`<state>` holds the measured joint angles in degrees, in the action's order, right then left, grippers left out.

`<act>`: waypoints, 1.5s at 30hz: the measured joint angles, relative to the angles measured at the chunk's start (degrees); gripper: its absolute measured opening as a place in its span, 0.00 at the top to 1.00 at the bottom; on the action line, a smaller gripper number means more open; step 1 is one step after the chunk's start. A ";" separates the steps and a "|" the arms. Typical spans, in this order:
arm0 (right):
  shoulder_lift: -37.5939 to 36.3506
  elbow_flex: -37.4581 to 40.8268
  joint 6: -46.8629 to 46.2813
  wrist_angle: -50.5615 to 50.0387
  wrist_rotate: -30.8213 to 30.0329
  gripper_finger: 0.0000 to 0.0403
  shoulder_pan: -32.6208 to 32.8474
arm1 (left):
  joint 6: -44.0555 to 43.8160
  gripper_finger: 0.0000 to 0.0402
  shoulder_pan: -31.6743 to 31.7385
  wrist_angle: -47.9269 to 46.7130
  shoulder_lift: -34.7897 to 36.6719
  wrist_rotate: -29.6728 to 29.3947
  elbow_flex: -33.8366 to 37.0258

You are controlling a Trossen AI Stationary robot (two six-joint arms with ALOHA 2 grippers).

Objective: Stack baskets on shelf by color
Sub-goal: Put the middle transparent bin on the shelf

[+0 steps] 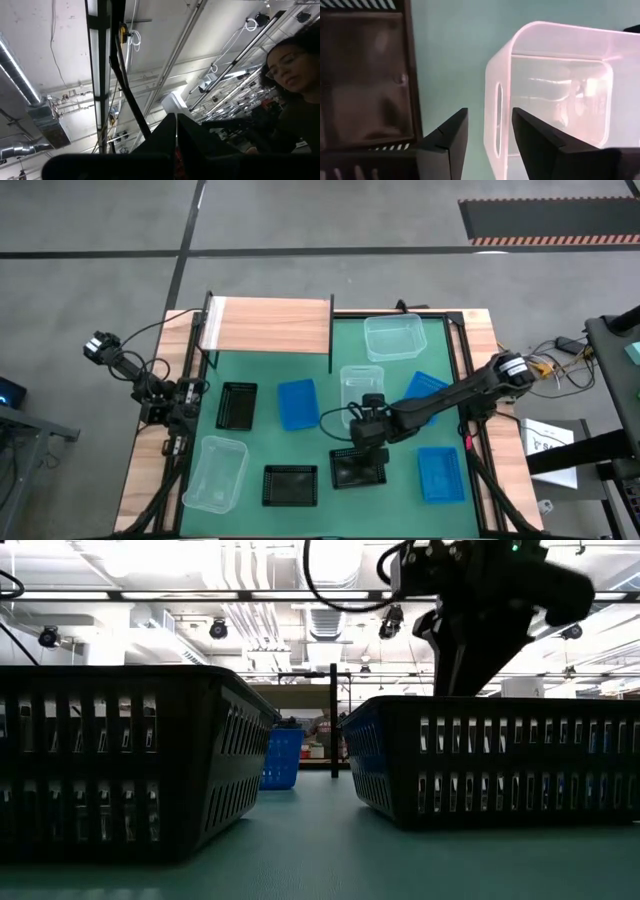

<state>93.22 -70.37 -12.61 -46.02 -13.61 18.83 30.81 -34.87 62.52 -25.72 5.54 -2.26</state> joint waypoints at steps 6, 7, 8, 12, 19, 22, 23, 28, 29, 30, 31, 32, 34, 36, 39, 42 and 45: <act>2.21 0.04 1.58 0.21 -0.01 0.76 -0.61 | 0.00 1.00 0.00 0.07 0.17 -0.02 0.00; 2.29 0.04 1.97 0.24 -0.03 0.79 -0.65 | 0.00 1.00 0.00 0.03 0.23 -0.02 0.00; 2.29 0.04 2.36 0.20 -0.06 0.83 -0.65 | 0.00 1.00 0.00 0.03 0.29 -0.02 0.00; 1.64 0.04 2.72 -0.17 0.25 0.96 -0.56 | 0.00 1.00 0.00 0.04 0.42 -0.02 0.00; -1.01 -0.15 1.98 -1.10 0.38 0.98 -0.59 | 0.00 1.00 0.00 0.06 0.39 -0.02 0.00; -2.31 -1.68 1.66 -3.70 0.61 0.98 -0.39 | 0.00 1.00 0.00 0.05 0.39 -0.02 0.00; -2.66 -2.52 1.46 -5.05 0.58 0.98 -0.26 | 0.00 1.00 0.00 0.06 0.39 -0.02 0.00; -3.11 -8.52 0.31 -13.08 0.49 0.98 0.30 | 0.00 1.00 0.00 0.09 0.67 -0.04 0.00; -3.11 -9.92 0.18 -14.69 0.53 0.98 0.41 | 0.00 1.00 0.00 0.17 0.76 -0.04 0.00; -3.11 -11.31 0.18 -16.09 0.63 0.98 0.44 | 0.00 1.00 0.00 0.23 0.87 -0.04 0.00; -3.11 -12.75 0.18 -17.37 1.10 0.98 0.55 | 0.00 1.00 0.00 0.19 1.11 -0.04 0.00; -3.11 -14.23 0.20 -18.53 2.07 0.98 0.55 | 0.00 1.00 0.00 0.24 1.31 -0.07 0.00; -3.11 -17.19 0.22 -20.34 4.64 0.98 0.66 | 0.00 1.00 0.00 0.46 1.83 -0.29 0.00; -3.11 -20.18 0.22 -21.27 7.96 0.98 0.69 | 0.07 1.00 -0.02 0.55 2.37 -1.36 0.00; -3.13 -24.34 0.51 -21.27 12.27 0.98 1.08 | 0.11 1.00 -0.02 1.47 3.28 -3.53 0.00; -3.13 -28.34 1.79 -21.02 13.18 0.98 2.21 | 0.23 1.00 -0.02 1.93 4.07 -6.43 0.00; -3.13 -32.00 4.01 -19.74 13.16 0.98 3.49 | 3.67 1.00 -0.02 2.23 5.02 -8.59 0.00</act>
<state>90.08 -102.37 -8.59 -65.76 -0.46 22.32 34.48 -34.89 64.75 -20.69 -3.05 -2.26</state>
